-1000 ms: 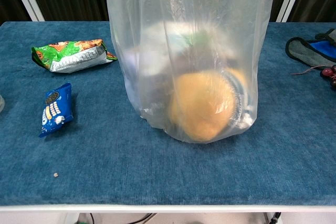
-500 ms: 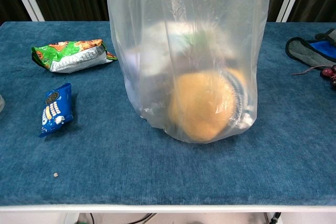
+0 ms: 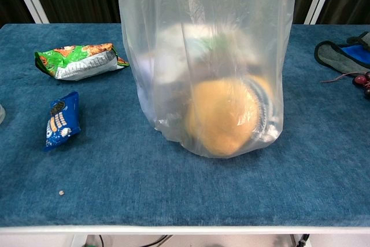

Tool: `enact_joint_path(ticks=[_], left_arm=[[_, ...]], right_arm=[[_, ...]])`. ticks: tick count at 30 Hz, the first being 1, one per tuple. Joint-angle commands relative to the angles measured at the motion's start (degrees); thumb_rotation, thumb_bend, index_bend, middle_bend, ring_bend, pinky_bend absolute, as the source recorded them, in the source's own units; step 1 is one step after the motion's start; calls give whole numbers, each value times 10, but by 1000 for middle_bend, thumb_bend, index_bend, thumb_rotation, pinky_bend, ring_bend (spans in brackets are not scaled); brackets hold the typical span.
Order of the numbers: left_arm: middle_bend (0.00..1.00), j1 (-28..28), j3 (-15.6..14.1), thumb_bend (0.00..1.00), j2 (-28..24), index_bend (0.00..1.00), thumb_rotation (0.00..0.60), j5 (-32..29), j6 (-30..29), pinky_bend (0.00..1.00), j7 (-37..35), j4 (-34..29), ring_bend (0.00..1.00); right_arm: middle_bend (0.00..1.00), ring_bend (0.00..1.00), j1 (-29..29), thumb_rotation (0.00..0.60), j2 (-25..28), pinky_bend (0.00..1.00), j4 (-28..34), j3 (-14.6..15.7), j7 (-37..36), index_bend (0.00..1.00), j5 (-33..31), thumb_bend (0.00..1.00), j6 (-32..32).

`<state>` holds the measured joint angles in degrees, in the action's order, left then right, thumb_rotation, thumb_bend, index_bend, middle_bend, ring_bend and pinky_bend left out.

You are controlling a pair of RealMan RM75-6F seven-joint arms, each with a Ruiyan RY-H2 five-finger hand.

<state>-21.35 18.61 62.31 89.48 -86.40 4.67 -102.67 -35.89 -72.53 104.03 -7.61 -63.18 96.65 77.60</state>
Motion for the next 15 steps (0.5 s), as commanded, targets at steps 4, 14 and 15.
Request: enact_joint_path(ticks=[4,14,15], left_arm=[[188,-64,31,0,3,66,380,-4,58,212,27,-42,97],[194,-147,58,0,29,68,377,-34,125,206,61,-87,97],[194,-158,62,0,32,68,372,-42,135,206,64,-89,97]], right_arm=[[52,0,1,600,-3,0,-5,2,3,0,-2,204,0],[52,0,3,600,-9,0,-18,2,-4,0,-5,206,3],[52,0,3,600,-10,0,-19,2,-4,0,-5,206,3]])
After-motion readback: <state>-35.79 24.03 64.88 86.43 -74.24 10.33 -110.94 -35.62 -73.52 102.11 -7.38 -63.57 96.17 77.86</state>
